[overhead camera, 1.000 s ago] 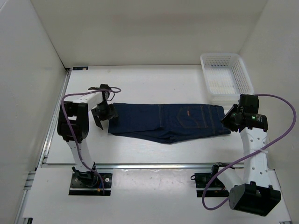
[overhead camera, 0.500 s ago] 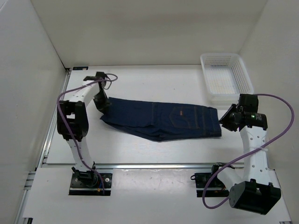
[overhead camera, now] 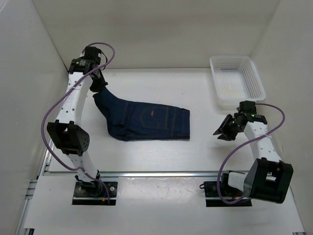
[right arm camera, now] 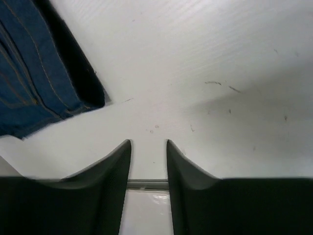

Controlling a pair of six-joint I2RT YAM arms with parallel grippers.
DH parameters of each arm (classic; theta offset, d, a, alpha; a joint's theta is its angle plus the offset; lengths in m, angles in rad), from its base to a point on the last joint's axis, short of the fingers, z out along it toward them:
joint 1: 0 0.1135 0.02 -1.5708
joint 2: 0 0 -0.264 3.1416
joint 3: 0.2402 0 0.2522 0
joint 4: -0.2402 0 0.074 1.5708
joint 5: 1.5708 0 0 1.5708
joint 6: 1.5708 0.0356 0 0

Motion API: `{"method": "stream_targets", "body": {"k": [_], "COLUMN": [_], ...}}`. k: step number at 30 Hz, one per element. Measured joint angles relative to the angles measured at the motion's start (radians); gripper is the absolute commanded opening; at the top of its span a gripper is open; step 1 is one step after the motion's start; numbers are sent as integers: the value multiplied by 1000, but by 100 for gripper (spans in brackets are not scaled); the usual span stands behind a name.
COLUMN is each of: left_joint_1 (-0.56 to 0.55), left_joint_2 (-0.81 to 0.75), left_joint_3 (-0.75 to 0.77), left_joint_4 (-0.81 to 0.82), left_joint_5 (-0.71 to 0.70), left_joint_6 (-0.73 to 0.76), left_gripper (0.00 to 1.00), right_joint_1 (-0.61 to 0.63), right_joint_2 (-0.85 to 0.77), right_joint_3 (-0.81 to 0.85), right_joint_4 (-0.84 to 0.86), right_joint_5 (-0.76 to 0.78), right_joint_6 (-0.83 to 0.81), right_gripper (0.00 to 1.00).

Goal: Fold and stack the trousers
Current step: Fold the trousers

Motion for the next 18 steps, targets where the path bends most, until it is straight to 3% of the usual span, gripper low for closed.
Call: {"method": "stream_targets", "body": {"k": [3, 9, 18], "left_joint_1": [-62, -266, -580], "left_joint_2": [-4, 10, 159], "left_joint_3": [43, 50, 158], "left_joint_4": [-16, -29, -3], "left_joint_5": [18, 30, 54], "left_joint_6": [1, -74, -249], "left_gripper": [11, 11, 11], "right_joint_1": [67, 192, 197], "right_joint_2": [60, 129, 34], "right_joint_3": [0, 19, 126], "right_joint_4": [63, 104, 68], "right_joint_5": [-11, 17, 107], "right_joint_6": [32, 94, 107], "right_gripper": [1, 2, 4]}}
